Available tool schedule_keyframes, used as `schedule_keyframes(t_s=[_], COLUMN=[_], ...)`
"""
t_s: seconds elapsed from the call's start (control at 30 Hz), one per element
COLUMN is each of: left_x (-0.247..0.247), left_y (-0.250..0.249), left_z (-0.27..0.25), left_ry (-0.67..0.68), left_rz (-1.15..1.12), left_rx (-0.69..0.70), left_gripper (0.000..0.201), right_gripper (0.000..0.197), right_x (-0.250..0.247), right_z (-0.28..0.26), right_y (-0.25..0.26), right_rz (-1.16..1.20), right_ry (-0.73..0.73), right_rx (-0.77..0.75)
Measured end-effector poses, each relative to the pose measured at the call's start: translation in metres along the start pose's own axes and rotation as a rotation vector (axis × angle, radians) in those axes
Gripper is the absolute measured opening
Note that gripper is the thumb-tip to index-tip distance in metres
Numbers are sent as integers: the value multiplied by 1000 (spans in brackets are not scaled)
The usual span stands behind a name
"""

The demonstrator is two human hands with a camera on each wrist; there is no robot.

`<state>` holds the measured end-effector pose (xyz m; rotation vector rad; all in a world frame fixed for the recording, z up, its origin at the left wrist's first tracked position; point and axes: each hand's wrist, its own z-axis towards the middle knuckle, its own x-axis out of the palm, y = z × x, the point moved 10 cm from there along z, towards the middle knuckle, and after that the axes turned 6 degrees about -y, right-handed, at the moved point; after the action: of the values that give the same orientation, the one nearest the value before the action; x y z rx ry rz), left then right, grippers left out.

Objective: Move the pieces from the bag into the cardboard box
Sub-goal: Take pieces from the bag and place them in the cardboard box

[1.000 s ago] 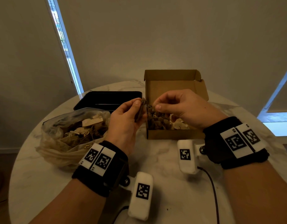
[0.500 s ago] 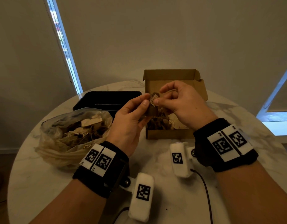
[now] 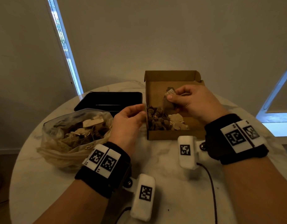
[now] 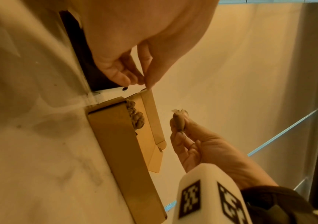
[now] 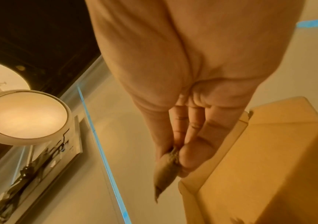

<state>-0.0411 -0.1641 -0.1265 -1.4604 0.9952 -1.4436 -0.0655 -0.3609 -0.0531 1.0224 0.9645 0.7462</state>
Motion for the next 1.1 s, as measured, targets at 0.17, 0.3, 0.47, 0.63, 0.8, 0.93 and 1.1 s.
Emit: schedule_keyframes(t_s=[0.17, 0.3, 0.47, 0.63, 0.8, 0.93, 1.1], left_x=[2, 0, 0, 0, 1, 4, -24], left_y=[28, 37, 39, 40, 35, 11, -45], left_z=[2, 3, 3, 3, 1, -3, -4], left_ry=[31, 32, 24, 10, 5, 12, -78], left_rz=[167, 203, 170, 178, 237, 207, 148], left_rx=[-148, -200, -231, -230, -202, -119, 13], left_gripper=[29, 37, 39, 38, 32, 23, 21], right_gripper=[15, 13, 32, 13, 14, 8, 9], right_x=[30, 58, 75, 74, 87, 82, 95], right_z=[16, 28, 38, 36, 20, 15, -8], right_y=[-12, -12, -15, 3, -4, 11, 54], right_rz=[-173, -349, -644, -684, -826, -798, -656], right_ry=[107, 192, 210, 166, 269, 242, 227], right_rx=[143, 213, 171, 5, -21, -82, -228])
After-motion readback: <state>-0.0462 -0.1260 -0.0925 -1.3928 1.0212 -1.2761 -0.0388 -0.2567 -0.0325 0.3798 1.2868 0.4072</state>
